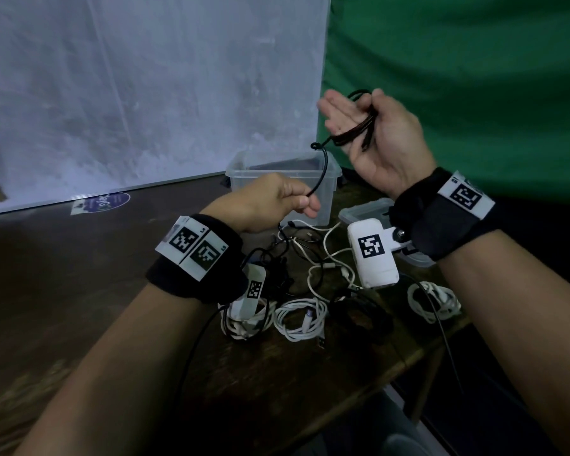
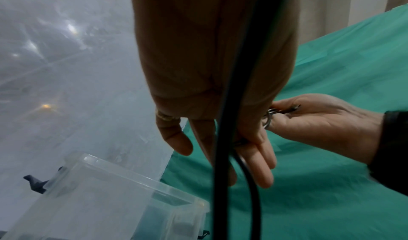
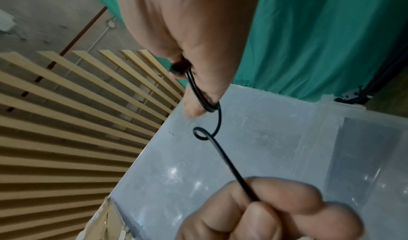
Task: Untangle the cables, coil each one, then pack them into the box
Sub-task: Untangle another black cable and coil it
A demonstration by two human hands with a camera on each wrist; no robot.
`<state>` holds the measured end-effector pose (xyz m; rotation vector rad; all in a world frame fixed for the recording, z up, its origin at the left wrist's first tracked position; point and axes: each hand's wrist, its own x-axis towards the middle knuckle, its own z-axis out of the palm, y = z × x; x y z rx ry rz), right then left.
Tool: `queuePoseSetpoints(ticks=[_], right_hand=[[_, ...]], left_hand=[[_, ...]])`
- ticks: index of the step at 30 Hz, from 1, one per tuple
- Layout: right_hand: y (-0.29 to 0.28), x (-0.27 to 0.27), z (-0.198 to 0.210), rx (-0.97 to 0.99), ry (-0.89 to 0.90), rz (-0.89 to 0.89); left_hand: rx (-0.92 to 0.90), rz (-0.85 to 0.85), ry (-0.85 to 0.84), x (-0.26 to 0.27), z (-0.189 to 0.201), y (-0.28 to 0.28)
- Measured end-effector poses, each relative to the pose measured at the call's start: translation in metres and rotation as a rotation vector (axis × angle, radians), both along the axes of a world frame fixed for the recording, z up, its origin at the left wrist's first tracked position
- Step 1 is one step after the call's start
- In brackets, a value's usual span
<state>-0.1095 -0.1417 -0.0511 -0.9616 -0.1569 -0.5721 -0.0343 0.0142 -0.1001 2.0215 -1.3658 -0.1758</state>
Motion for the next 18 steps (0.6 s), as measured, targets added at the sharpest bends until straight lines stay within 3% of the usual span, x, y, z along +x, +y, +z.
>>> queuePoseSetpoints(ticks=[4,7,9,13,18], right_hand=[[-0.002,0.011,-0.009,-0.164,0.047,-0.209],[-0.008,0.017,-0.021,-0.595,0.140,-0.508],[-0.008,0.015,-0.027,-0.924,0.239,-0.608],[0.002,0.010,-0.032,-1.244,0.361,-0.515],[0.007,0.011,-0.036,-1.113,0.409,-0.240]], left_hand=[[0.030,-0.057,-0.018,0.001,0.004,0.004],[-0.010,-0.073,-0.018,0.002,0.006,0.007],[-0.058,-0.074,-0.014,0.003,0.007,0.009],[-0.180,0.005,-0.109,0.004,0.011,0.011],[-0.333,0.265,-0.215,0.012,0.013,0.012]])
